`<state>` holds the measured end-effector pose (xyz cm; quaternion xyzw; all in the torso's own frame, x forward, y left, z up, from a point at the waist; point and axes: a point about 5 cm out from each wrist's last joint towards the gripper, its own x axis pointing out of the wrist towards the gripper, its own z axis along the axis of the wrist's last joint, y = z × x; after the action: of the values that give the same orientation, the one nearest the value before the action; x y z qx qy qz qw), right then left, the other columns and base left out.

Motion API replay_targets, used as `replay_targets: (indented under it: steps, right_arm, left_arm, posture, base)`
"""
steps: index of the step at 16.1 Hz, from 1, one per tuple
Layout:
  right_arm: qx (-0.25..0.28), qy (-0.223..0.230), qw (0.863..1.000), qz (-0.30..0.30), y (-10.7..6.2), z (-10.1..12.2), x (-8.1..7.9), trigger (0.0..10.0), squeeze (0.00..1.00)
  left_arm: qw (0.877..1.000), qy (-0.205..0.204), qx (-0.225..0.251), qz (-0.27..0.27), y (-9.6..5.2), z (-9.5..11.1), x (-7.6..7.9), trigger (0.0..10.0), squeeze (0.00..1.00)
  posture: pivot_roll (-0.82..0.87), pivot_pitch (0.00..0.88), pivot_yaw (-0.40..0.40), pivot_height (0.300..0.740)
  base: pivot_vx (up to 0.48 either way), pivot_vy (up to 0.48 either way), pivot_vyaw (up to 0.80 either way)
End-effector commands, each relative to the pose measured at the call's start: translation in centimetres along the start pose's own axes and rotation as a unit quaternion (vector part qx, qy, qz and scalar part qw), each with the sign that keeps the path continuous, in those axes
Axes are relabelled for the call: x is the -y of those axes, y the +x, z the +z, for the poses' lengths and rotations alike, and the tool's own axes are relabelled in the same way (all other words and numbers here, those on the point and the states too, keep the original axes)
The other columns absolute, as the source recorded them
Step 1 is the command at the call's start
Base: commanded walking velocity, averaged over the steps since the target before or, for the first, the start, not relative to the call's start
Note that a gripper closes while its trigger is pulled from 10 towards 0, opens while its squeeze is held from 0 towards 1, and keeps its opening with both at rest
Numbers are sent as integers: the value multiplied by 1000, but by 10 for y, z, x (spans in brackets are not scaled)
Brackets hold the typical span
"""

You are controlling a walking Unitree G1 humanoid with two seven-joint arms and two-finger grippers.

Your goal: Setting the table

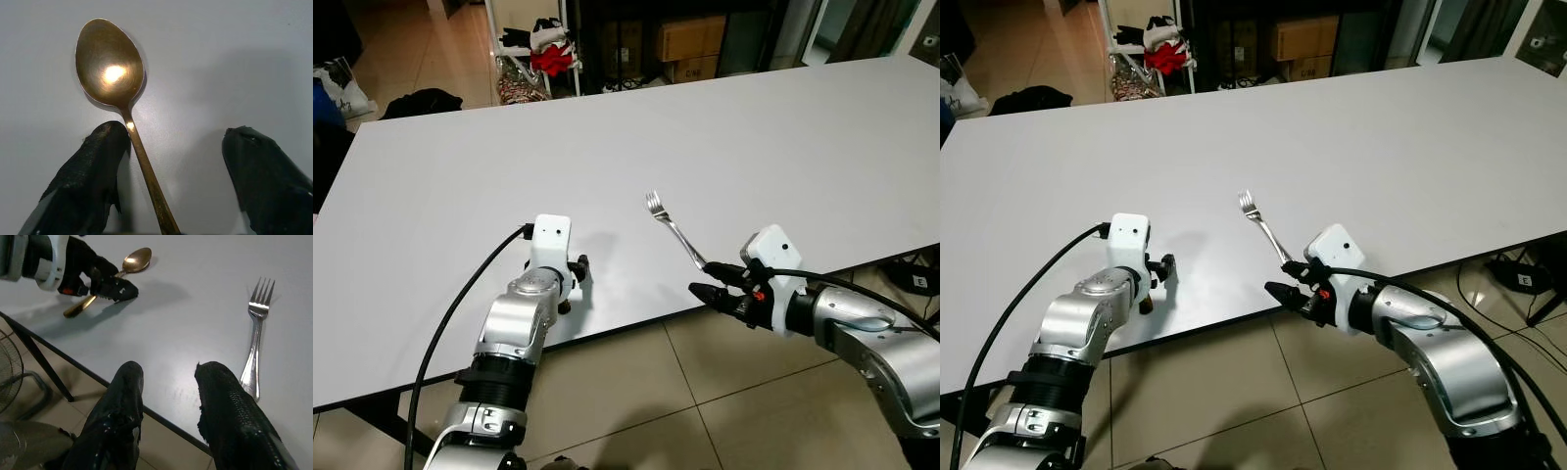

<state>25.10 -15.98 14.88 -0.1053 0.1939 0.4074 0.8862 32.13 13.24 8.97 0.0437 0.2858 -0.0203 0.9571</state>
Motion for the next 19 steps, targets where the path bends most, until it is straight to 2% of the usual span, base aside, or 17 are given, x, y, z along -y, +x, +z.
replay_targets:
  steps: [1, 8, 10, 12, 16, 19]
  right_arm:
    - [12, -14, 1000, 3, -4, 8, 0, 10000, 0]
    - [13, -15, 1000, 13, -4, 10, 0, 10000, 0]
    - [14, -15, 1000, 12, -4, 9, -1, 10000, 0]
    - [16, -14, 1000, 12, -3, 10, -1, 10000, 0]
    - [15, -13, 1000, 16, -5, 8, -2, 10000, 0]
    - [15, -14, 1000, 18, -4, 8, -1, 10000, 0]
  left_arm:
    - [1000, 8, -20, 17, 2, -6, -6, 0, 0]
    - [998, 24, -36, 53, 3, -16, -33, 0, 0]
    - [997, 27, -36, 55, 3, -16, -36, 0, 0]
    - [998, 31, -39, 48, 3, -17, -35, 0, 0]
    - [999, 23, -40, 14, 2, -22, -23, 0, 0]
    - [999, 10, -38, 16, 1, -24, -24, 0, 0]
  posture:
    - [-126, 0, 64, 740]
    - [-126, 0, 62, 740]
    - [-126, 0, 62, 740]
    - [-124, 0, 66, 740]
    - [-126, 0, 68, 740]
    - [-124, 0, 66, 740]
  base:
    - [0, 0, 0]
    - [0, 0, 0]
    - [0, 0, 0]
    - [0, 0, 0]
    - [0, 0, 0]
    - [0, 0, 0]
